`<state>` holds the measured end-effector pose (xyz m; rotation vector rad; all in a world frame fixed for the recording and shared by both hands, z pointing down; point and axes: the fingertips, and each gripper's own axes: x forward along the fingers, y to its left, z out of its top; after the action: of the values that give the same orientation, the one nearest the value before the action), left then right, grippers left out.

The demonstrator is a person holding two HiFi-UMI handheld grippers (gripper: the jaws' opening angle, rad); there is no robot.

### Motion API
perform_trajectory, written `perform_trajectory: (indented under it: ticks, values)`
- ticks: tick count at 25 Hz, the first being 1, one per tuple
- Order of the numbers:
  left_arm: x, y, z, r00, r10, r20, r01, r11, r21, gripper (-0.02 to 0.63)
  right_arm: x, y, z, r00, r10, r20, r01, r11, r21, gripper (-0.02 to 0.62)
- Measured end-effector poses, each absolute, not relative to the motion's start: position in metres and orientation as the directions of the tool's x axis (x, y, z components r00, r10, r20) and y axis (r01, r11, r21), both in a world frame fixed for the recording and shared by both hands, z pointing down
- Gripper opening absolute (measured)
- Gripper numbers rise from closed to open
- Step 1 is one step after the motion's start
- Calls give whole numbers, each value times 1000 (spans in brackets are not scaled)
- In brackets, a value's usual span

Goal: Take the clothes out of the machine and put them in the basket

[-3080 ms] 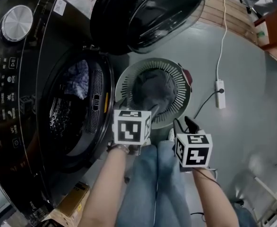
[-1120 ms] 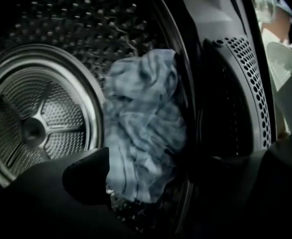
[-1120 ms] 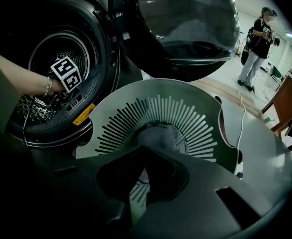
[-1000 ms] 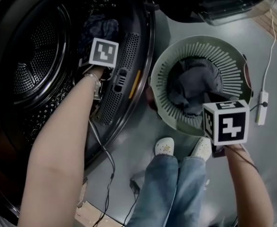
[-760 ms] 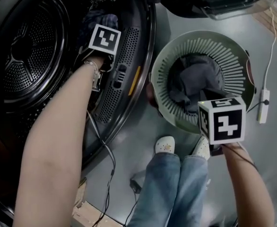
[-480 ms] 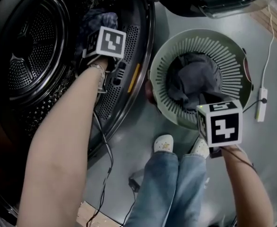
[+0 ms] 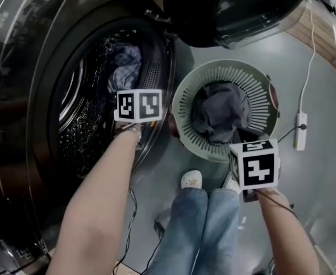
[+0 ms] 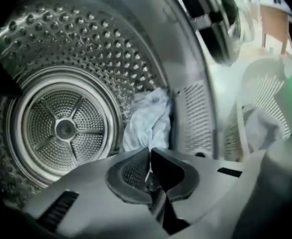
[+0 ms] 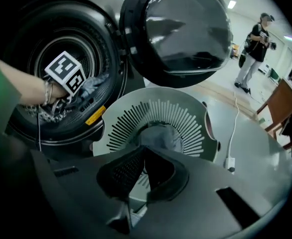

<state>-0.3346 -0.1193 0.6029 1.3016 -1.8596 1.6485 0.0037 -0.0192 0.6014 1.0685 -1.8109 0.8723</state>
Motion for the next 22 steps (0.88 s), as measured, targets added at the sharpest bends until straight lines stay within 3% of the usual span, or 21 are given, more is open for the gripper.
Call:
perform_trajectory:
  ticks: [6,16,22]
  values:
    - [-279,-107,574,-423,-459,781,-837,-131,-531,14,29,-19,576,-275,-349,896,-951,238,-199,5]
    - [-204,-87,526,-207,-540,816,-945,-105,-309,12,46,-11,548,-284,-362,888,-956,178,-233,5]
    - [-147,-74,524,-63,-539,840,-948,-232,-220,12,58,-8,548,-265,-361,894,-963,140,-229,5]
